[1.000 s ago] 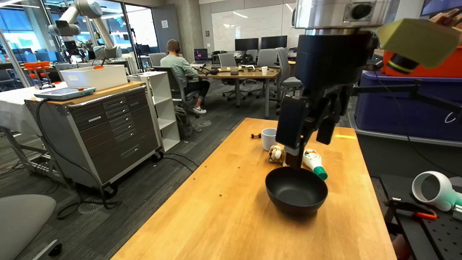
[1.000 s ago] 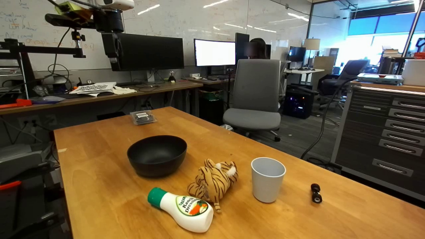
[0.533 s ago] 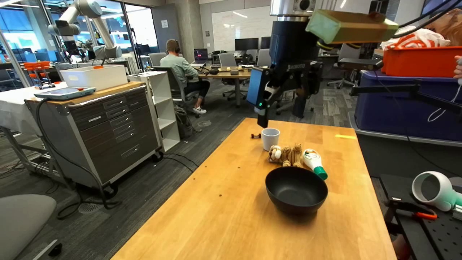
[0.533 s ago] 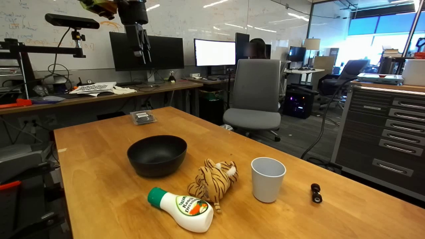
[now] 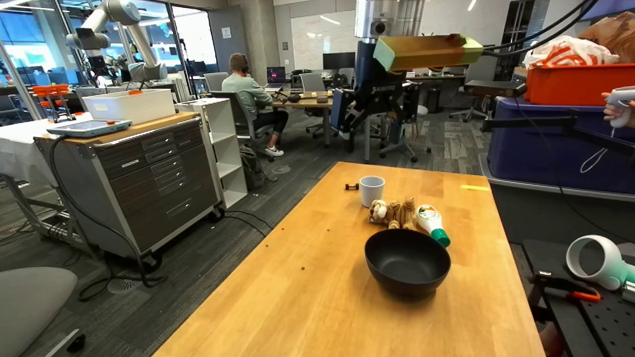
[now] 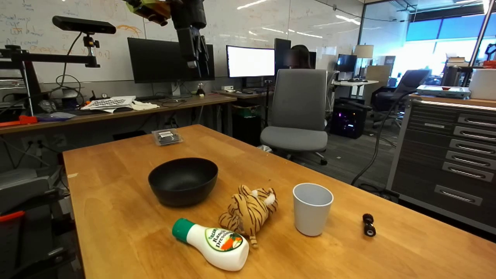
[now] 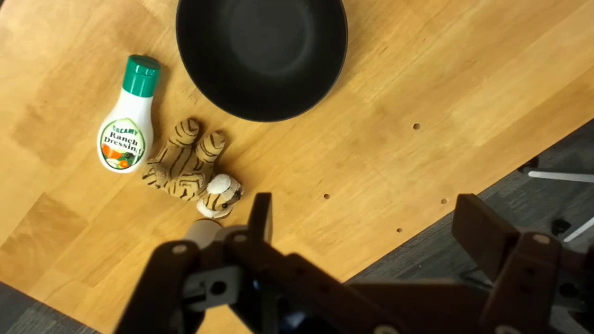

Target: Put the tiger toy in the bowl

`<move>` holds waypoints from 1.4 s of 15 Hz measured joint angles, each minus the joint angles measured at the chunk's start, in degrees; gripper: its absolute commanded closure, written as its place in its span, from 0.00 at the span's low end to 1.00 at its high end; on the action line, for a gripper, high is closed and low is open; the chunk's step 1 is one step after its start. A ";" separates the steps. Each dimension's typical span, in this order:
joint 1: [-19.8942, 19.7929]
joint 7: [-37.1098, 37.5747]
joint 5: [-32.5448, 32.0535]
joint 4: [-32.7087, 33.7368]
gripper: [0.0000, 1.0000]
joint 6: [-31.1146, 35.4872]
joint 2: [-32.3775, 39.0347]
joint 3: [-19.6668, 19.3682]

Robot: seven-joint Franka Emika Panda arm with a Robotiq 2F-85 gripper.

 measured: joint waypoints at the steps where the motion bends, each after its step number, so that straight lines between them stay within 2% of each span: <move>1: -0.14 0.00 -0.27 0.50 0.00 -0.06 0.59 -0.63; 4: -0.82 -1.73 -1.79 2.07 0.00 -0.33 2.11 -3.44; 12: -4.00 -17.36 -1.83 4.87 0.00 -1.17 7.47 -10.04; 21: -3.81 -22.82 -1.79 5.16 0.00 1.73 16.67 -11.27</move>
